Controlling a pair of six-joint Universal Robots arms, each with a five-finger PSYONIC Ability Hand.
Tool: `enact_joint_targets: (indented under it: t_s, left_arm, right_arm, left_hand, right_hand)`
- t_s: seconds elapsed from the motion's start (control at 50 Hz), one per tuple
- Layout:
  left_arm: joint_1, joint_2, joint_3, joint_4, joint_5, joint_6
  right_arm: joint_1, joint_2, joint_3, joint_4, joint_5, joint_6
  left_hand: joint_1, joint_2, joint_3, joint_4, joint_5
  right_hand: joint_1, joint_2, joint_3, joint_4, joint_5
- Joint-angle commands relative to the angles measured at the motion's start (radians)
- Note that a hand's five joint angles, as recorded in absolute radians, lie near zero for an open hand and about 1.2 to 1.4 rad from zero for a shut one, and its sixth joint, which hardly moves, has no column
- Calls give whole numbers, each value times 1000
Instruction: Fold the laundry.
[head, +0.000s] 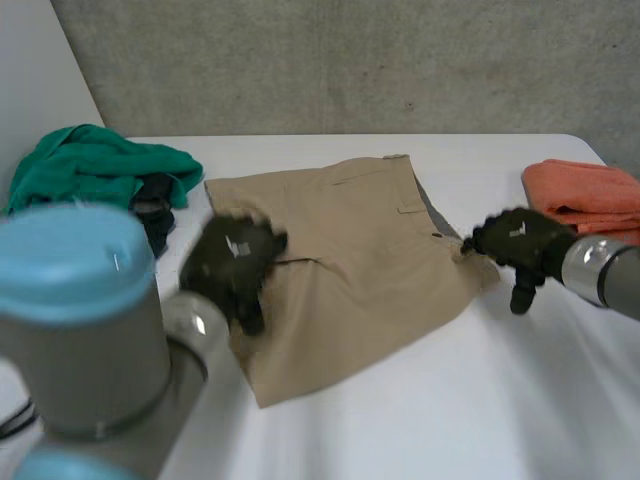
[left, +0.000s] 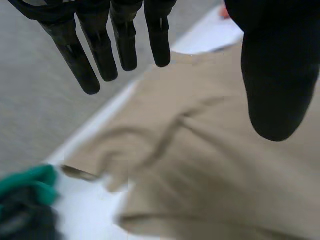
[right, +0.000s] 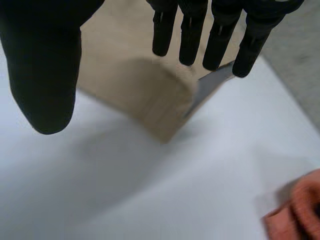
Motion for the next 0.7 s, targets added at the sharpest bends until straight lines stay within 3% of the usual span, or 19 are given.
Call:
enact_joint_targets:
  t_s: [0.02,0.18,0.3,0.44,0.6,0.7]
  left_arm:
    - [-101,-6,-130,-26,10,-157]
    - [-100,-147,-127,-9,9,-191]
    - [-95,-172,-112,49,3,-188]
    - [-75,-198,-98,94,-6,-178]
    - [-67,-267,-69,150,-9,-176]
    - [-32,-297,-54,206,-31,-159]
  right_arm:
    - [-38,37,57,6,-74,-61]
    - [-31,126,42,-78,-112,-50]
    - [-29,176,13,-211,-106,2]
    - [-15,219,-44,-251,-98,72]
    - [49,242,-104,-262,-61,80]
    - [71,267,-125,-290,-49,85]
  left_hand:
    - [98,104,107,103,100]
    - [74,81,84,80,76]
    - [77,84,87,82,79]
    - [133,139,142,138,135]
    - [441,447,450,446,443]
    - [743,749,752,748,745]
  right_hand:
    - [151,158,153,150,143]
    - [166,173,168,165,158]
    - [157,164,159,156,149]
    - [227,234,229,227,220]
    - [283,290,285,283,276]
    - [300,308,303,300,293]
